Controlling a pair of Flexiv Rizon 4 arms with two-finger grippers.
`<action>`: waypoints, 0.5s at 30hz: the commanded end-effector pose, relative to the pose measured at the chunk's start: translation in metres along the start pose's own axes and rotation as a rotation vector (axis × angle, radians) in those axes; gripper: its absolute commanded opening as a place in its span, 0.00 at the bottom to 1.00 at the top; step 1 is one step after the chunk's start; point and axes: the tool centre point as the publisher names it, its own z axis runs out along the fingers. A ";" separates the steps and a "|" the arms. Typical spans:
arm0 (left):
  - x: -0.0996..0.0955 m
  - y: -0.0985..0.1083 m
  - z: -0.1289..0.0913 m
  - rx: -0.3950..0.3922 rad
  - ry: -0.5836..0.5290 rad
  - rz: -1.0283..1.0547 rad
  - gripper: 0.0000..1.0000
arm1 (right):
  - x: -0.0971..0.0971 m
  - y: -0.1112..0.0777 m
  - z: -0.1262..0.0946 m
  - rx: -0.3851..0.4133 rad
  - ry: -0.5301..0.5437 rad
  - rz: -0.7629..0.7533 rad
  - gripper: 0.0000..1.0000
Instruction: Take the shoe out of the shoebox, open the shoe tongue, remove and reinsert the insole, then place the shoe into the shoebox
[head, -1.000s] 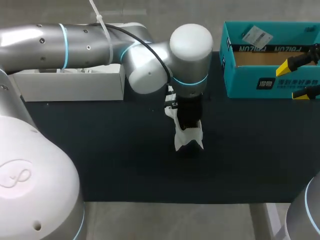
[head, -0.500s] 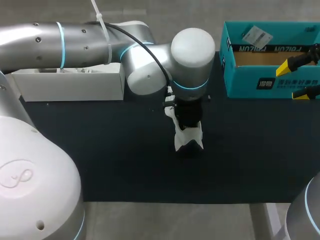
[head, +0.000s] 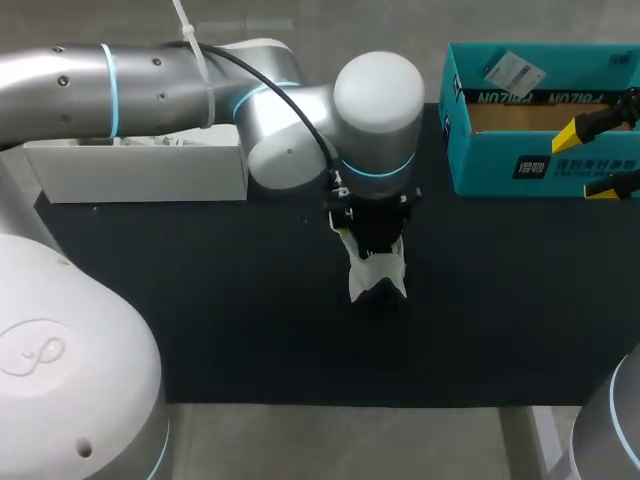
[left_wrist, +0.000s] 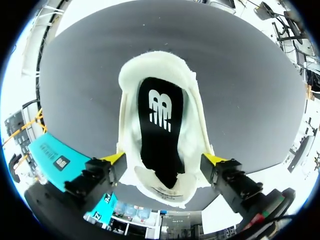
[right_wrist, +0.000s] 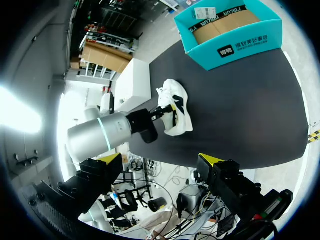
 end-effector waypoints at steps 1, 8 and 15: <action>0.005 0.003 -0.007 -0.007 -0.005 -0.003 1.00 | 0.000 -0.001 0.001 -0.002 -0.002 0.001 1.00; 0.004 0.022 -0.018 -0.023 -0.025 -0.044 0.47 | 0.000 -0.001 0.001 -0.002 -0.002 0.001 1.00; 0.005 0.052 -0.035 -0.069 -0.031 -0.086 0.06 | 0.000 -0.001 0.001 -0.002 -0.002 0.001 1.00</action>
